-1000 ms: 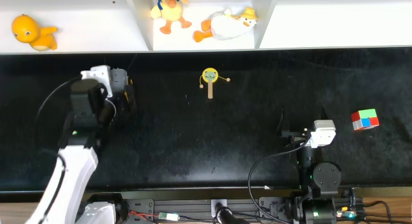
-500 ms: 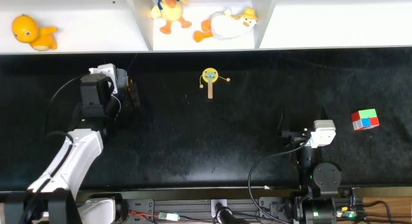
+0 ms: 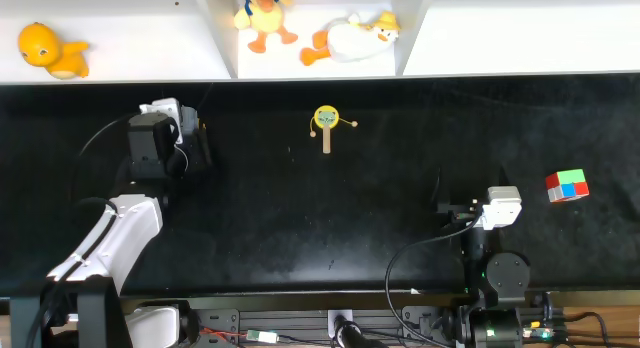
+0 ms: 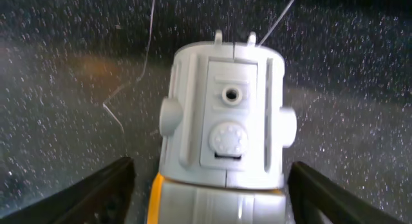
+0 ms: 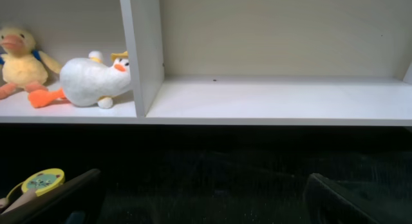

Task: Store Toys

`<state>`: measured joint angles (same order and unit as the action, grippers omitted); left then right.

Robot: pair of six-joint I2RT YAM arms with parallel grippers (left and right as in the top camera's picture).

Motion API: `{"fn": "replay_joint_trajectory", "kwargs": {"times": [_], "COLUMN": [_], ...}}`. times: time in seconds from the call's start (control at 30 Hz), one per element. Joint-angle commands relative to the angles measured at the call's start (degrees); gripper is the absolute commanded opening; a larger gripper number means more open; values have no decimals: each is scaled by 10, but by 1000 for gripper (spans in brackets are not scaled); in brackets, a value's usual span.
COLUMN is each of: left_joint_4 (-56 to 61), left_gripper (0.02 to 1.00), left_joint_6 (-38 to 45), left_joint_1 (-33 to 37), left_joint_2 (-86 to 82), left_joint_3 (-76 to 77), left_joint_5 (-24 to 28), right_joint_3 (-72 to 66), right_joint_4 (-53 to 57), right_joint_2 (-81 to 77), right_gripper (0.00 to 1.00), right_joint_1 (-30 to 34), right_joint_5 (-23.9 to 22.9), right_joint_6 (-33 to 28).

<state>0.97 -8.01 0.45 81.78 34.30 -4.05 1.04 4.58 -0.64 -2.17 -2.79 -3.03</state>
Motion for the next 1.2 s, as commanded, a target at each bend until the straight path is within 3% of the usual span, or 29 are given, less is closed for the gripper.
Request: {"fn": "replay_joint_trajectory", "kwargs": {"times": [0.03,0.2,0.37,0.8,1.2], "left_joint_4": [12,16,14,-123,-19], "left_gripper": [645,461,397,343,360], "left_joint_6": [12,12,12,23,22], "left_joint_1": [-2,-2,-2,-2,-2], "left_joint_2": [12,15,11,-200,-190], "left_joint_3": [-1,-1,-1,-1,36], "left_joint_5": [-17,-17,-17,-21,-5], "right_joint_3": [-8,-8,-8,-8,-8], "right_joint_4": [-2,-2,-2,-2,-2], "right_joint_2": [4,4,4,4,4], "right_gripper": [996,993,996,996,996], "right_joint_1": [3,3,3,3,3], "right_joint_5": [4,4,4,4,4], "right_joint_6": [0,0,0,0,0]}}
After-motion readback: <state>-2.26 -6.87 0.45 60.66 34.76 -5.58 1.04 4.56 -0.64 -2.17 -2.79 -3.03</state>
